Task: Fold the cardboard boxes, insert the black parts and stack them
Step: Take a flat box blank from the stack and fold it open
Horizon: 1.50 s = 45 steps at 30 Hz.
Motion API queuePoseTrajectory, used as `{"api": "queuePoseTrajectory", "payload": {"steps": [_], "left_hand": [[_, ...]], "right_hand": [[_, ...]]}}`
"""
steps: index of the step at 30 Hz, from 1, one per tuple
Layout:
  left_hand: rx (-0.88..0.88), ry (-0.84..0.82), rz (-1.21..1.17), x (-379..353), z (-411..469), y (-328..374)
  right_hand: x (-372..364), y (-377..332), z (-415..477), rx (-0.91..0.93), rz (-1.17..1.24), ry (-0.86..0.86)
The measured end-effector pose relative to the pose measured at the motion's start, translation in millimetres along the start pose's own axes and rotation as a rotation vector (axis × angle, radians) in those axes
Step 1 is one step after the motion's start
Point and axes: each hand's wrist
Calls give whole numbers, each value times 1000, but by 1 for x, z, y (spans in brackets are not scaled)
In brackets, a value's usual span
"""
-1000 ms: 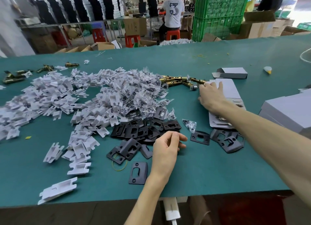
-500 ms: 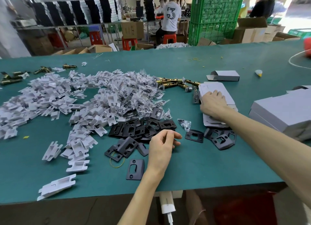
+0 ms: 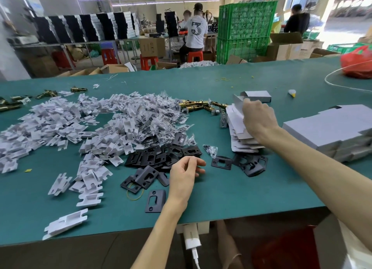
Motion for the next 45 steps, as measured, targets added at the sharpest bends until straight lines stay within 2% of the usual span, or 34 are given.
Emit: {"api": "queuePoseTrajectory", "payload": {"steps": [2, 4, 7, 9, 12, 14, 16, 21, 25, 30, 38, 42, 45], "left_hand": [[-9, -1, -17, 1, 0, -1], [-21, -3, -66, 2, 0, -1], [-15, 0, -250, 3, -1, 5], [33, 32, -381, 5, -2, 9], [104, 89, -456, 8, -4, 7], [126, 78, -469, 8, -5, 7], [128, 40, -471, 7, -7, 9], [109, -89, -457, 9, -9, 11], [66, -103, -416, 8, -9, 10], [39, -91, -403, 8, -8, 13], [39, 81, -509, 12, -5, 11], [16, 199, -580, 14, -4, 12], [11, 270, -651, 15, -4, 13]], "right_hand": [[11, -4, -3, 23, 186, 122], [18, -18, -13, -5, 551, 145], [9, -39, -42, -132, 1004, -35], [-12, -48, -66, -203, 1122, -192], [-43, -62, -98, -329, 1354, -351], [-55, -71, -112, -396, 1558, -395], [-61, -75, -119, -418, 1681, -368], [-60, -71, -124, -410, 1785, -362], [-59, -68, -125, -418, 1860, -346], [-57, -70, -127, -356, 1782, -366], [-52, -77, -132, -89, 1534, -404], [-50, -78, -132, -70, 1528, -386], [-53, -76, -132, -140, 1643, -380]]}}
Point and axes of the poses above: each hand's wrist, its own z-axis towards the middle knuckle, its own x-axis out of the back of the hand, y = z × x, and after that the axes turned 3 degrees about x, right-handed
